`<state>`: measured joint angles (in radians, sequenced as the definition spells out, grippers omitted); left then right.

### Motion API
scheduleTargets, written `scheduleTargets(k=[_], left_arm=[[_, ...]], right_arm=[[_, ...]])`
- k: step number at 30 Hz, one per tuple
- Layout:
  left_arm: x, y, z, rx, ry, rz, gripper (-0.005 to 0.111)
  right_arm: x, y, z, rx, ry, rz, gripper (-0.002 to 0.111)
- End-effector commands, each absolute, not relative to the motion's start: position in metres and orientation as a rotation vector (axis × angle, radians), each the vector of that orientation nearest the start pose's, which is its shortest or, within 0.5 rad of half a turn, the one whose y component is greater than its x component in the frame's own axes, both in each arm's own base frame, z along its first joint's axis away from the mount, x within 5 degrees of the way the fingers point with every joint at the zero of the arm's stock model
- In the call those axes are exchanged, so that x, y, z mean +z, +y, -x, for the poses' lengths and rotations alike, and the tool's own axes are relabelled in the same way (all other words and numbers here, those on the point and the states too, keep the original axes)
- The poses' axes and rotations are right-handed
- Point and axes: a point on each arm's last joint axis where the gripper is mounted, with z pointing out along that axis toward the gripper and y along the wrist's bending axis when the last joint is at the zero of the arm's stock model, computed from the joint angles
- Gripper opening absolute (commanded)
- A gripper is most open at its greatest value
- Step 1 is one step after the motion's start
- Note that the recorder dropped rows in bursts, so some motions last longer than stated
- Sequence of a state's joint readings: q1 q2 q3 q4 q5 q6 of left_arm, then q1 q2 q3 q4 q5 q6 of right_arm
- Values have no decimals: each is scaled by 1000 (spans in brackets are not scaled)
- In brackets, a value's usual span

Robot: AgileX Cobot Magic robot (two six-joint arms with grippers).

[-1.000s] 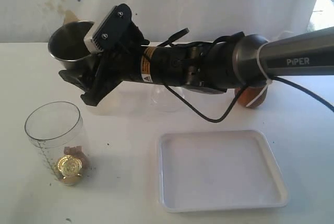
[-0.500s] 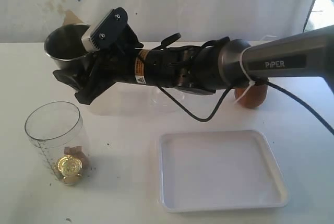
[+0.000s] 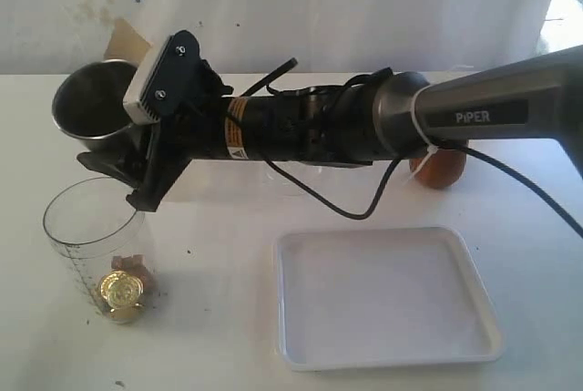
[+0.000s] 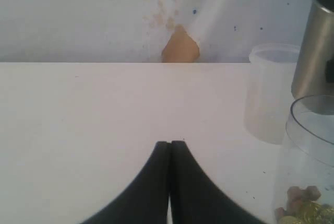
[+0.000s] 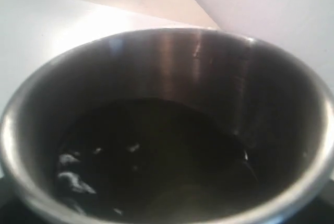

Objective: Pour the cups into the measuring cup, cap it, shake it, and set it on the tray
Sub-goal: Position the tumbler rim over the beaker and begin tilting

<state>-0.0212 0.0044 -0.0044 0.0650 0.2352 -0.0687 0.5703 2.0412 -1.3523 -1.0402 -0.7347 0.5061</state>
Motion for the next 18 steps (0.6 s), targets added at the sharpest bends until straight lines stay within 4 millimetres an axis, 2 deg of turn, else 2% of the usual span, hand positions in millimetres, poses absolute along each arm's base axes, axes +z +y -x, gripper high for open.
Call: scheduleTargets(k=[1, 8, 18], left_arm=[[192, 0, -56, -9, 1716, -2, 0], [192, 0, -56, -9, 1716, -2, 0], [192, 0, -56, -9, 1716, -2, 0]], right_arm=[[241, 291, -350, 664, 1195, 1186, 0], [252, 289, -349, 584, 1129, 1219, 0], [252, 289, -349, 546, 1095, 1245, 0]])
